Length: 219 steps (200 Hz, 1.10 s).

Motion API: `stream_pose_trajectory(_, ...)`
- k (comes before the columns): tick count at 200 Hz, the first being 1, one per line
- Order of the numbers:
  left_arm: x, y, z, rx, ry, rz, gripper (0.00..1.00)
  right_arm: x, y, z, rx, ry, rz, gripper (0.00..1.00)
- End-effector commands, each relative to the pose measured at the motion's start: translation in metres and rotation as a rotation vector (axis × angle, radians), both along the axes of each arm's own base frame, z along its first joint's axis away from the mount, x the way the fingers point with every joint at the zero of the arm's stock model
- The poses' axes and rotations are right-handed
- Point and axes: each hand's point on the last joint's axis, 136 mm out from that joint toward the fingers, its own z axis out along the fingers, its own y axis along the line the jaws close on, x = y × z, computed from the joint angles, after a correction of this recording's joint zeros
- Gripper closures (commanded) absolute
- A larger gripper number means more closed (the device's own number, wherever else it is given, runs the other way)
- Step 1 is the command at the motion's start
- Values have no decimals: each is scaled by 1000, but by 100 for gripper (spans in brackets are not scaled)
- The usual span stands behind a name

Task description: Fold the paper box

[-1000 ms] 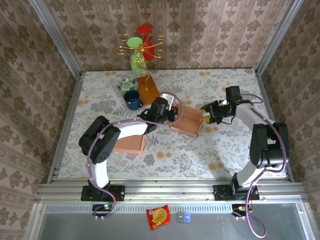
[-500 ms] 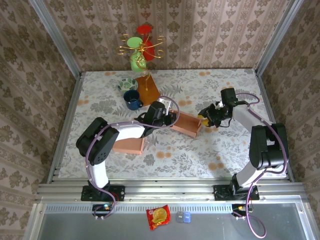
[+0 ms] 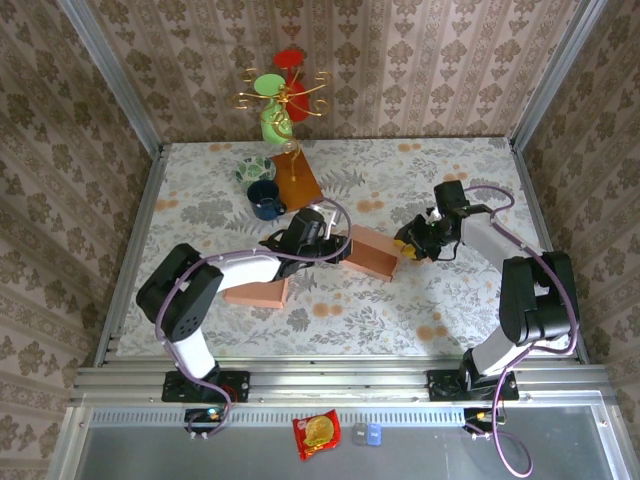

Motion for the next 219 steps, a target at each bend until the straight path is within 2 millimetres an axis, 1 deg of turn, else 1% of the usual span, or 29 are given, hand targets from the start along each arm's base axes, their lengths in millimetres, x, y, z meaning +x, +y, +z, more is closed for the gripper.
stream_pose_trajectory(1,-16,11,-12,24,72,-4,63,-9,-2,-4,-43,7,22,67)
stream_pose_trajectory(12,-20,15,-13,29,81,-5,63,-10,-2,-5,-47,9,22,67)
stream_pose_trajectory(35,-26,22,-9,44,100,7,62,-10,-2,-5,-56,6,25,68)
stream_pose_trajectory(48,-30,29,-4,51,122,22,61,-10,-2,-6,-59,8,29,68)
stream_pose_trajectory(75,-41,44,12,74,148,40,60,-11,-3,-7,-73,8,35,68)
stream_pose_trajectory(86,-44,51,22,73,147,55,59,-12,-4,-7,-79,9,35,68)
stream_pose_trajectory(93,-44,55,31,60,142,70,58,-12,-4,-7,-81,9,36,67)
stream_pose_trajectory(103,-43,60,44,36,130,81,57,-12,-4,-6,-86,7,37,66)
stream_pose_trajectory(112,-40,66,56,24,119,97,49,-12,-5,-6,-89,6,37,65)
stream_pose_trajectory(117,-37,70,62,15,114,102,47,-12,-5,-6,-92,6,39,65)
stream_pose_trajectory(121,-34,71,67,5,108,104,44,-12,-5,-6,-94,4,39,64)
stream_pose_trajectory(130,-27,74,77,-21,104,110,43,-12,-6,-6,-101,3,42,63)
stream_pose_trajectory(135,-21,76,81,-33,103,116,41,-12,-6,-6,-104,4,45,62)
stream_pose_trajectory(142,-14,77,84,-44,112,124,39,-12,-7,-6,-107,3,48,62)
stream_pose_trajectory(148,-8,76,86,-46,126,119,39,-12,-6,-6,-112,3,55,61)
stream_pose_trajectory(149,-6,75,89,-50,125,118,39,-12,-6,-6,-112,4,55,61)
stream_pose_trajectory(150,-5,76,86,-44,132,118,39,-12,-6,-6,-112,4,55,61)
stream_pose_trajectory(154,-1,74,88,-46,144,109,39,-12,-7,-7,-116,5,57,60)
stream_pose_trajectory(163,6,68,90,-29,156,76,39,-12,-6,-8,-118,6,62,60)
stream_pose_trajectory(173,14,60,86,-5,186,40,38,-12,-6,-7,-120,5,67,59)
stream_pose_trajectory(175,17,57,89,-9,186,33,38,-12,-6,-7,-122,4,68,59)
stream_pose_trajectory(198,28,35,74,13,263,-56,38,-14,-7,-11,-133,11,72,57)
stream_pose_trajectory(203,27,30,69,17,284,-76,35,-14,-7,-11,-134,12,73,57)
stream_pose_trajectory(204,28,29,70,14,283,-80,35,-14,-7,-12,-136,12,73,57)
stream_pose_trajectory(219,28,18,55,48,326,-125,35,-14,-7,-13,-137,13,74,56)
